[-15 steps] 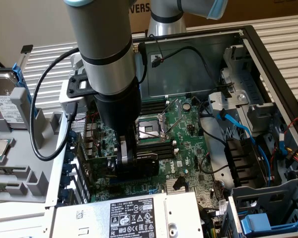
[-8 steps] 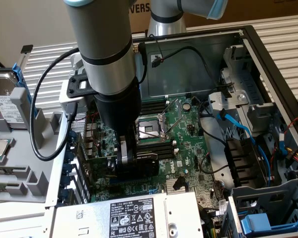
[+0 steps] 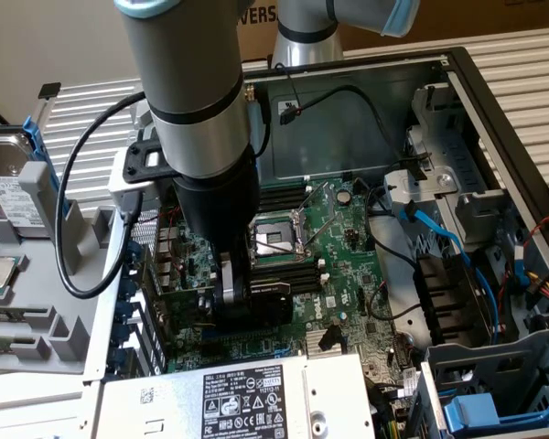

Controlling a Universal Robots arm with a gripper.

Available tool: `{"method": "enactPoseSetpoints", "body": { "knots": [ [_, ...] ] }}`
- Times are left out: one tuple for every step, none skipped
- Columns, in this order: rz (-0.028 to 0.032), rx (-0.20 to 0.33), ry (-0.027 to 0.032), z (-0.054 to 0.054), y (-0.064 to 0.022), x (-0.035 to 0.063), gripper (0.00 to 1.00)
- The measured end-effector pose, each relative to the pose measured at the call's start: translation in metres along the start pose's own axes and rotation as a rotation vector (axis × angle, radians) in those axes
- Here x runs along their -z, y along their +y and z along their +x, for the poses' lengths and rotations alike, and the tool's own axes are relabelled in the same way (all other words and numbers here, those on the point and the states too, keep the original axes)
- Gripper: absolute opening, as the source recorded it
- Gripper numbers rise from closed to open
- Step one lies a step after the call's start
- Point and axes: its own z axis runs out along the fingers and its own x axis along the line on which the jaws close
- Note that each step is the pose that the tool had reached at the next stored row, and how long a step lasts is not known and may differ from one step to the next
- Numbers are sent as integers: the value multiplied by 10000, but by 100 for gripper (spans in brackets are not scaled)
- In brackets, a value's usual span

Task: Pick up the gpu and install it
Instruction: 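Insert the gpu into the slot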

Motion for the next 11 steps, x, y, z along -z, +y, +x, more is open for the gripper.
{"method": "enactPoseSetpoints", "body": {
  "knots": [
    [-2, 3, 3, 0, -1, 1, 40],
    [-2, 3, 3, 1, -1, 2, 40],
    [-3, 3, 4, 1, -1, 2, 40],
    [-3, 3, 5, 1, -1, 2, 40],
    [-2, 3, 4, 1, -1, 2, 40],
    [-3, 3, 4, 1, -1, 2, 40],
    [-2, 3, 4, 1, -1, 2, 40],
    [-3, 3, 5, 1, -1, 2, 40],
    [-3, 3, 4, 1, -1, 2, 40],
    [-3, 3, 4, 1, -1, 2, 40],
    [-3, 3, 5, 1, -1, 2, 40]
  ]
}}
